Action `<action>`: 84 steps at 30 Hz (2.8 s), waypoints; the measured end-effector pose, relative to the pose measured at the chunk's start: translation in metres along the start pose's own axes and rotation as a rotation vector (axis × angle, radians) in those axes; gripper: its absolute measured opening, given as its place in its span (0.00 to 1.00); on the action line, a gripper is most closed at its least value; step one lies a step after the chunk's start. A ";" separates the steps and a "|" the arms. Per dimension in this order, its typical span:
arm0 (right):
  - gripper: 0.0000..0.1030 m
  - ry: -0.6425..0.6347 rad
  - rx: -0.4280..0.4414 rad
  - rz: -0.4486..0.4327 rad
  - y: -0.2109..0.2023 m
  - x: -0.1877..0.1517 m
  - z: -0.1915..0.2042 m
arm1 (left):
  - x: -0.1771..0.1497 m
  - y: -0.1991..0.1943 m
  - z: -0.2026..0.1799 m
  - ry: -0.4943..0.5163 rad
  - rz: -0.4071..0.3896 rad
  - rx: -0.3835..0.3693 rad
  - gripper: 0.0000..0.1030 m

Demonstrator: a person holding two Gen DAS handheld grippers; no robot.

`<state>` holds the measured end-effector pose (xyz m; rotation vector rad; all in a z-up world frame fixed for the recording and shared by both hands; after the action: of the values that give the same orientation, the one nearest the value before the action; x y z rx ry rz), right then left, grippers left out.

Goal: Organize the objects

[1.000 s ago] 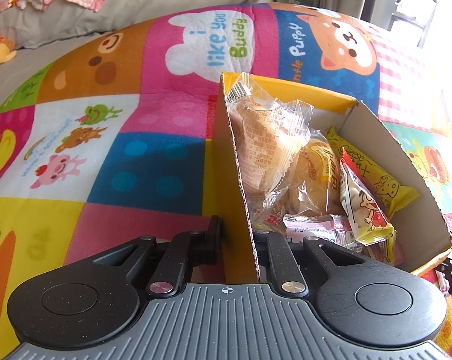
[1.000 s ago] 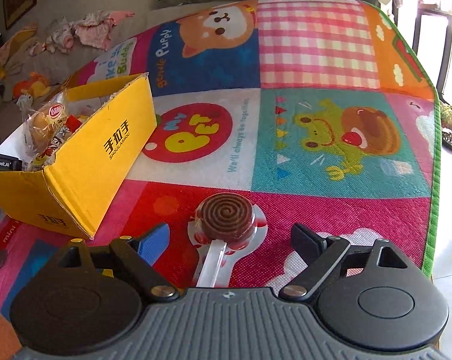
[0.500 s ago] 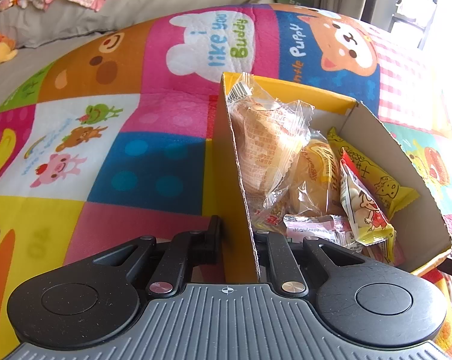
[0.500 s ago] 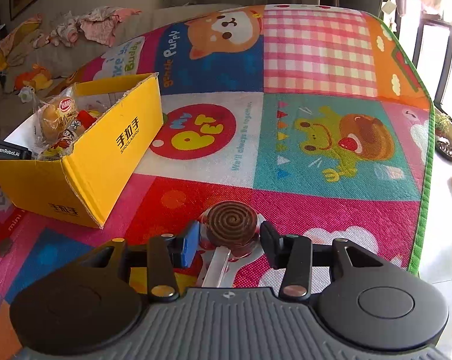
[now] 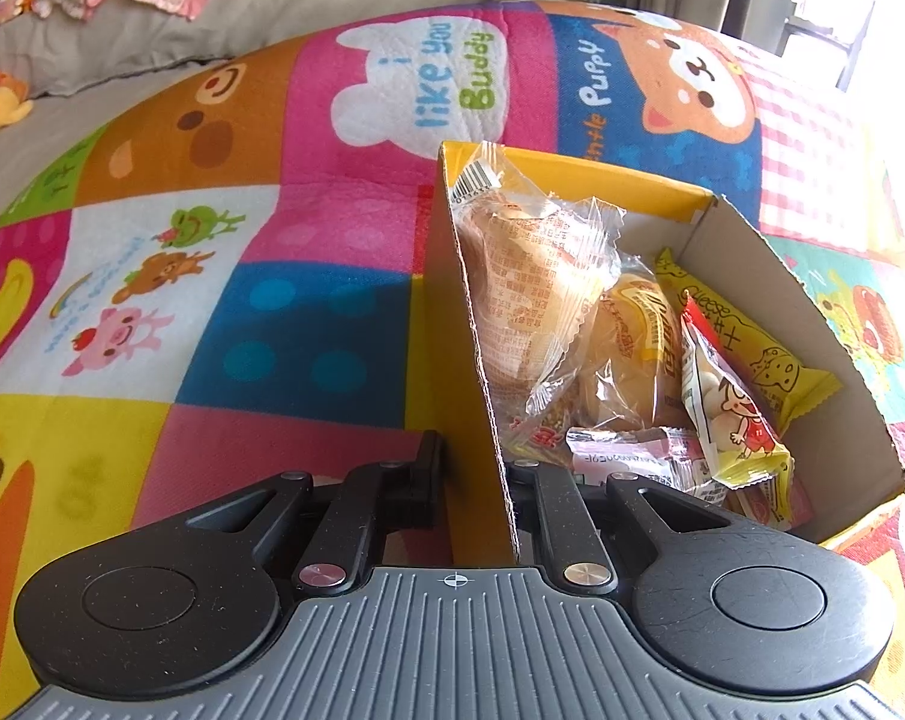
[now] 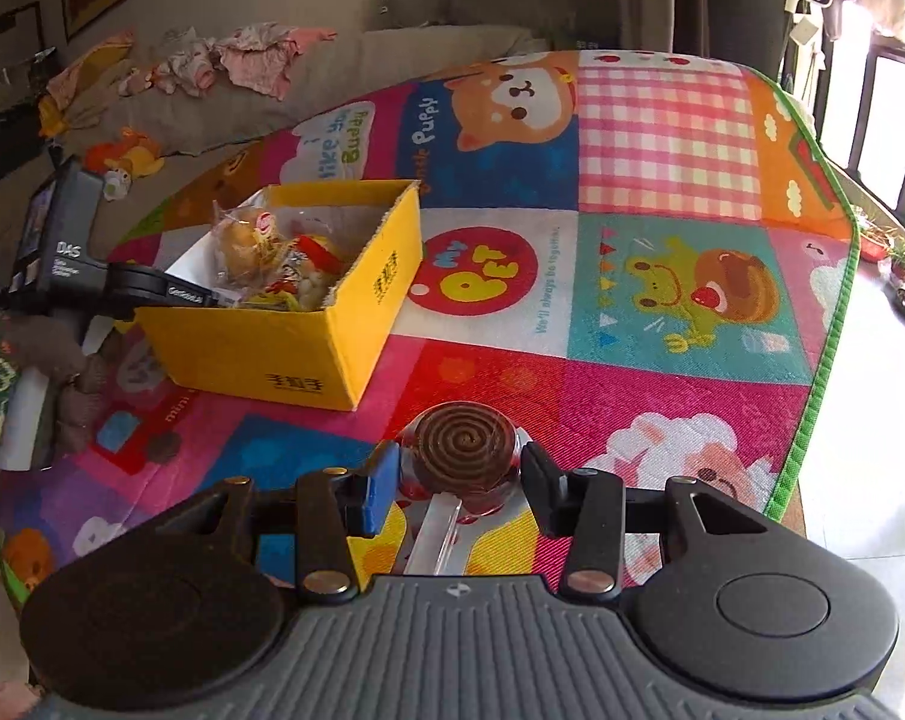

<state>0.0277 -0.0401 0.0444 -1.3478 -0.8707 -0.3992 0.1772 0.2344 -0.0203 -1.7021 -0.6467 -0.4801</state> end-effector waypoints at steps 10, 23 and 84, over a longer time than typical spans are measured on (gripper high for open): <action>0.43 -0.044 0.060 -0.050 -0.047 0.021 0.042 | -0.001 0.000 0.001 -0.016 -0.004 -0.002 0.13; 0.43 -0.061 0.073 -0.246 -0.103 0.127 0.060 | -0.001 0.000 0.003 -0.026 -0.007 -0.011 0.14; 0.76 -0.024 -0.200 -0.093 0.108 0.056 0.005 | 0.054 0.032 -0.036 0.046 -0.075 0.080 0.41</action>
<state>0.1382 0.0008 0.0125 -1.5012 -0.9348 -0.5553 0.2400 0.2028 -0.0018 -1.5911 -0.6894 -0.5385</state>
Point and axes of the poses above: each gripper's, at about its wrist camera, not at the fingertips, and y roughly the way its jaws point, z to its left, x to its top, the point moved 6 cm from there along y, roughly the way its jaws point, and after that the axes turned 6 degrees about -y, right-handed, at the moved point
